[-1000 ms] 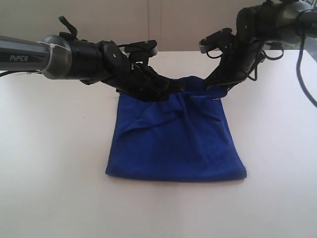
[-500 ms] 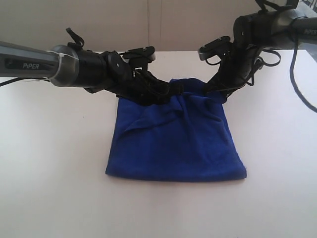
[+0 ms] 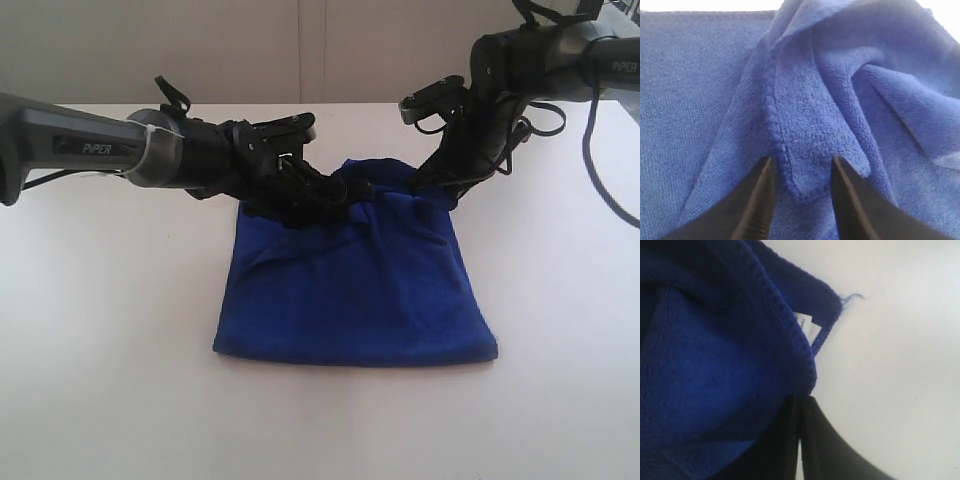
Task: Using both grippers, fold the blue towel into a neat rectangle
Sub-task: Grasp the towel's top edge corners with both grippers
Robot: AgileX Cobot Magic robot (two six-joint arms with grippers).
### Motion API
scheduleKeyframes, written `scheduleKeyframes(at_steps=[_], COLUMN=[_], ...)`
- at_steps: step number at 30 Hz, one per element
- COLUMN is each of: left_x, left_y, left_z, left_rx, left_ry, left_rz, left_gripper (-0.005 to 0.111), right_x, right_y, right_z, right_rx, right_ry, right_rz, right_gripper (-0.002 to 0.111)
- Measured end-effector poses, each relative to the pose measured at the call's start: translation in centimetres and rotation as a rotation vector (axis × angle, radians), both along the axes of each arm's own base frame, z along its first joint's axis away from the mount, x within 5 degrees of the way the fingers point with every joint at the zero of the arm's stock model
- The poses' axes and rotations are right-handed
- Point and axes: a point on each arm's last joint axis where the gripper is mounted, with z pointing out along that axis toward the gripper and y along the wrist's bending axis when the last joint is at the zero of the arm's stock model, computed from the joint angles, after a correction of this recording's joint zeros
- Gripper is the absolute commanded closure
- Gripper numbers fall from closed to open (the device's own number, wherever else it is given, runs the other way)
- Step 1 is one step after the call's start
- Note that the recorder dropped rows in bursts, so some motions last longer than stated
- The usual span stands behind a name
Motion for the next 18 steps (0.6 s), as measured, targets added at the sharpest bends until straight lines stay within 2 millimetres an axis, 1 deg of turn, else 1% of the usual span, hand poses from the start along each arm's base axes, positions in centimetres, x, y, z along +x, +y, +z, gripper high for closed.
scheduleKeyframes(at_steps=[6, 10, 11, 18], left_x=[0.02, 0.02, 0.02, 0.02], left_y=[-0.01, -0.02, -0.02, -0.03], left_z=[-0.46, -0.46, -0.54, -0.53], left_rx=[-0.008, -0.009, -0.009, -0.013], left_ry=[0.023, 0.024, 0.026, 0.029], left_rz=[0.019, 0.02, 0.021, 0.025], left_gripper=[0.064, 0.069, 0.071, 0.098], right_x=[0.0, 0.0, 0.0, 0.0], right_y=[0.0, 0.0, 0.0, 0.0], right_z=[0.0, 0.0, 0.0, 0.0], right_rx=[0.0, 0.0, 0.0, 0.001], right_ry=[0.0, 0.0, 0.0, 0.0], right_rz=[0.0, 0.0, 0.0, -0.003], right_gripper=[0.108, 0.108, 0.108, 0.108])
